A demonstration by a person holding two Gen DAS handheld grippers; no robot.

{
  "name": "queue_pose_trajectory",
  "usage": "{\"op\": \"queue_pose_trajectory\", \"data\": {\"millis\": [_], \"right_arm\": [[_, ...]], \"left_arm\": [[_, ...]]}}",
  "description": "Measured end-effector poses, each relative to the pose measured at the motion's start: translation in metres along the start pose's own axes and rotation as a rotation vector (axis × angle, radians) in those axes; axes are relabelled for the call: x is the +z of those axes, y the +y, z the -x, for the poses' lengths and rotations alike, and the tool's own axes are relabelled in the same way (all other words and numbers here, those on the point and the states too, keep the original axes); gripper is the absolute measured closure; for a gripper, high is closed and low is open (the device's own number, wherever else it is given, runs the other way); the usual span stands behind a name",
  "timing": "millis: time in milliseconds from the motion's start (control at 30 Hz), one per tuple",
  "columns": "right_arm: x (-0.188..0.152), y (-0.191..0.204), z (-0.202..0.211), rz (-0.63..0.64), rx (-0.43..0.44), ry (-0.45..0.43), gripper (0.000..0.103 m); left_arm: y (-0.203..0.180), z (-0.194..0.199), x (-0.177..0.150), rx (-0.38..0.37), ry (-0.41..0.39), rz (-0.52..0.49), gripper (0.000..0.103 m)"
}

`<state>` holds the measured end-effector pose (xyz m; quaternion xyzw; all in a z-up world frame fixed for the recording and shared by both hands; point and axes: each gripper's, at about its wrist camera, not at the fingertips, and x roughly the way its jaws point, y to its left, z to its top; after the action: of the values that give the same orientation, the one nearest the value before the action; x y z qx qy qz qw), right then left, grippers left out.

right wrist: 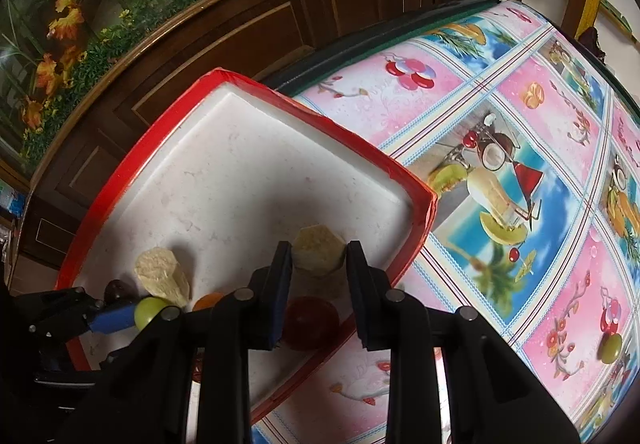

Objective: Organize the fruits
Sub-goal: 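Carry the grape and beige slice into the tray while both tools open, then move both tools back over the fruits on the tablecloth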

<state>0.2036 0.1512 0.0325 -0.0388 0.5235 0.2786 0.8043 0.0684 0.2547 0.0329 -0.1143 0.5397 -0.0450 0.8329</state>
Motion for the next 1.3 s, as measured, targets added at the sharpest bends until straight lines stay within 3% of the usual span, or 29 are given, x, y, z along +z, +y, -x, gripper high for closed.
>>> {"op": "queue_pose_trajectory", "data": {"millis": [100,233,333,500,700,1067,1300], "right_arm": [[-0.002,-0.002,0.003,-0.005,0.006,-0.005,0.073],[-0.004,-0.004,0.016,-0.015,0.015,-0.04,0.055],[-0.008,-0.006,0.03,-0.013,0.016,-0.068,0.054],[-0.023,-0.013,0.056,-0.034,0.022,-0.102,0.05],[-0.048,-0.021,0.084,-0.058,0.025,-0.126,0.045],[-0.122,-0.039,0.133,-0.135,0.014,-0.164,0.033],[-0.189,-0.081,0.159,-0.273,-0.046,-0.158,0.031]], "left_arm": [[-0.002,-0.001,0.002,0.019,-0.005,0.002,0.074],[-0.007,-0.002,0.002,0.052,-0.005,-0.001,0.073],[-0.01,-0.002,0.001,0.068,-0.005,0.003,0.072],[-0.017,0.008,-0.003,0.104,-0.049,0.014,0.047],[-0.031,0.023,-0.008,0.123,-0.092,0.016,0.043],[-0.074,0.043,-0.028,0.092,-0.122,-0.028,0.035],[-0.118,0.039,-0.047,0.03,-0.088,-0.124,0.034]]}}
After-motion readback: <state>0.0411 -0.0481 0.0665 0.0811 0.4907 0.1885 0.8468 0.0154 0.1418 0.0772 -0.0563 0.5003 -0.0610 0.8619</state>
